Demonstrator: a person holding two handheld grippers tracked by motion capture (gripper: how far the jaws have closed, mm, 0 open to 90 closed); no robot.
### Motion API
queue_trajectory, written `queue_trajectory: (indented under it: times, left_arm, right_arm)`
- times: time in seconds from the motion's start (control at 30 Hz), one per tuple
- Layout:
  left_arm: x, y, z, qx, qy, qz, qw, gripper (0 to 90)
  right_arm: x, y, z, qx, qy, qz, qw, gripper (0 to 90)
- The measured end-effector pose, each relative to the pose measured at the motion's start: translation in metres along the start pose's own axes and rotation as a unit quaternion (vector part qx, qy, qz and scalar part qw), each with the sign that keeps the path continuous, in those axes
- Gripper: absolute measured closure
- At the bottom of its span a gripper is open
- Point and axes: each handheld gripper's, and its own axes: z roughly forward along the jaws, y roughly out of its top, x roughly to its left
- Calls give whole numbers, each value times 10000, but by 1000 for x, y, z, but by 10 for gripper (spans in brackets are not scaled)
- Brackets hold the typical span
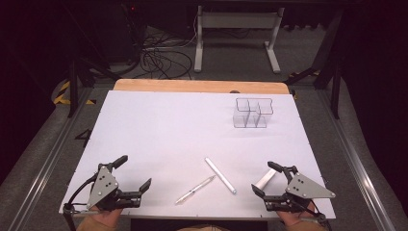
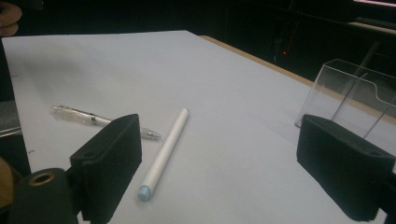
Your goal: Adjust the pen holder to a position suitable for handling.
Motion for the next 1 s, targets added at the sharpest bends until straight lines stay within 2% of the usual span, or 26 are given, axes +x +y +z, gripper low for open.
queue_trajectory:
  times: [0.13,0.4,0.83,1.0]
  left_arm:
    - [2,0,-1,-24,-51,-117,9999,29]
    - [3,0,-1,-8,-39,-68,10000,32]
    - [2,0,-1,5,-15,-98,10000,33]
    - [2,0,-2,2,21,-106,9999,32]
  right_arm:
    - [1,0,1,56,15,-48,10000,146]
    - [-1,2,1,49,-23,-80,10000,146]
    - [-4,4,1,102,-10,-82,9999,149]
    - [-9,10,5,220,2,-98,9997,149]
